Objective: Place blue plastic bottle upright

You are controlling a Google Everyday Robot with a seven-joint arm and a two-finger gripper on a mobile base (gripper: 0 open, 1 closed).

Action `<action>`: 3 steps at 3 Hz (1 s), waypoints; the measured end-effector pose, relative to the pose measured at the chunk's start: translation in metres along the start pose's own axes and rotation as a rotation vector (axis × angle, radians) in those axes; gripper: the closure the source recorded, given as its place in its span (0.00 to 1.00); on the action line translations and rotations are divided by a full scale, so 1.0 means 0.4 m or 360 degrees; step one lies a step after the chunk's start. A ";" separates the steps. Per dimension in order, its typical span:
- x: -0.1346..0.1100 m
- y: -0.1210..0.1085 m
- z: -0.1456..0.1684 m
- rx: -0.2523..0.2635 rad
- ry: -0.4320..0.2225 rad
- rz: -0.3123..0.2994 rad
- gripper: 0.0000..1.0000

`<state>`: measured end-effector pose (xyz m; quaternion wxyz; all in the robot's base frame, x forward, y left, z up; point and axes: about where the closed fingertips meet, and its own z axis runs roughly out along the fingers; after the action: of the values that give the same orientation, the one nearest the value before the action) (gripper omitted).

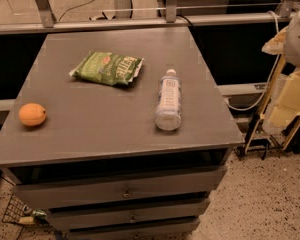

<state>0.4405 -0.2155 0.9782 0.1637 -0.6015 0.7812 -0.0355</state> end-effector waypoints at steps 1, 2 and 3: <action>-0.008 -0.011 0.001 0.0008 -0.0014 0.0014 0.00; -0.032 -0.046 0.024 -0.0013 -0.0013 0.0107 0.00; -0.121 -0.143 0.115 -0.0124 -0.0073 0.0329 0.00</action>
Offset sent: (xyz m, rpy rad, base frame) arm 0.1364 0.0520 -0.0227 0.1509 0.1684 -0.4002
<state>0.5182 -0.1787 0.9594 0.1609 -0.5241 0.8359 0.0257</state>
